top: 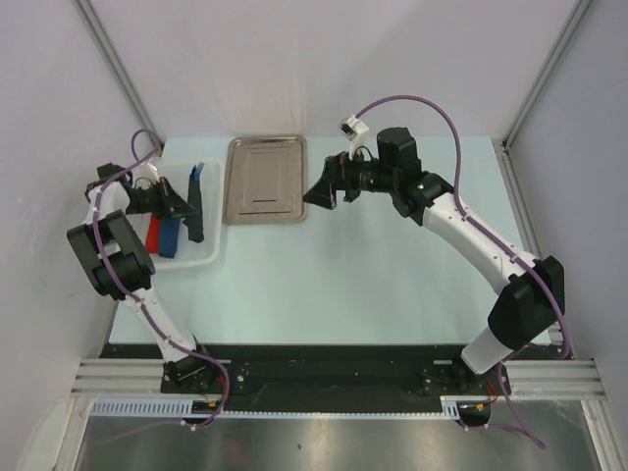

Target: Place the utensils on the paper napkin and roll it up

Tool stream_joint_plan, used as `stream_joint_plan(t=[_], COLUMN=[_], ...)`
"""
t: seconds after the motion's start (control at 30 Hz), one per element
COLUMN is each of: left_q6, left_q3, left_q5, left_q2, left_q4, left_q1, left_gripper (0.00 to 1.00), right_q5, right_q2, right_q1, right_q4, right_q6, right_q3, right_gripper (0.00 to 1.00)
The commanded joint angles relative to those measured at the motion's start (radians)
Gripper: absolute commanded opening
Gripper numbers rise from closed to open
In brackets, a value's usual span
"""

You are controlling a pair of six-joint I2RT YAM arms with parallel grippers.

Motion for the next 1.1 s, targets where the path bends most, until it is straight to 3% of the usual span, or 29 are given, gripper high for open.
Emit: stream_joint_plan(t=[0.0, 0.57, 0.87, 1.0, 1.03, 1.07], left_q6=[0.083, 0.064, -0.012, -0.021, -0.025, -0.033], left_q3=[0.048, 0.076, 0.057, 0.042, 0.037, 0.033], left_q5=[0.021, 0.067, -0.055, -0.104, -0.115, -0.127], left_q2=[0.053, 0.282, 0.311, 0.311, 0.302, 0.296], left_q4=[-0.049, -0.052, 0.003, 0.011, 0.022, 0.035], left_q1=[0.005, -0.001, -0.021, -0.024, -0.024, -0.024], left_gripper=[0.0, 0.0, 0.04, 0.13, 0.22, 0.24], right_q5=[-0.024, -0.042, -0.056, -0.062, -0.064, -0.067], right_q2=[0.023, 0.083, 0.125, 0.134, 0.135, 0.135], right_q1=[-0.011, -0.019, -0.019, -0.019, -0.019, -0.019], right_q4=[-0.001, -0.032, -0.045, -0.056, -0.058, -0.058], right_q6=[-0.02, -0.025, -0.025, -0.02, -0.019, -0.017], right_q3=[0.069, 0.11, 0.15, 0.166, 0.167, 0.169], right_gripper=[1.0, 1.0, 1.0, 1.0, 1.0, 1.0])
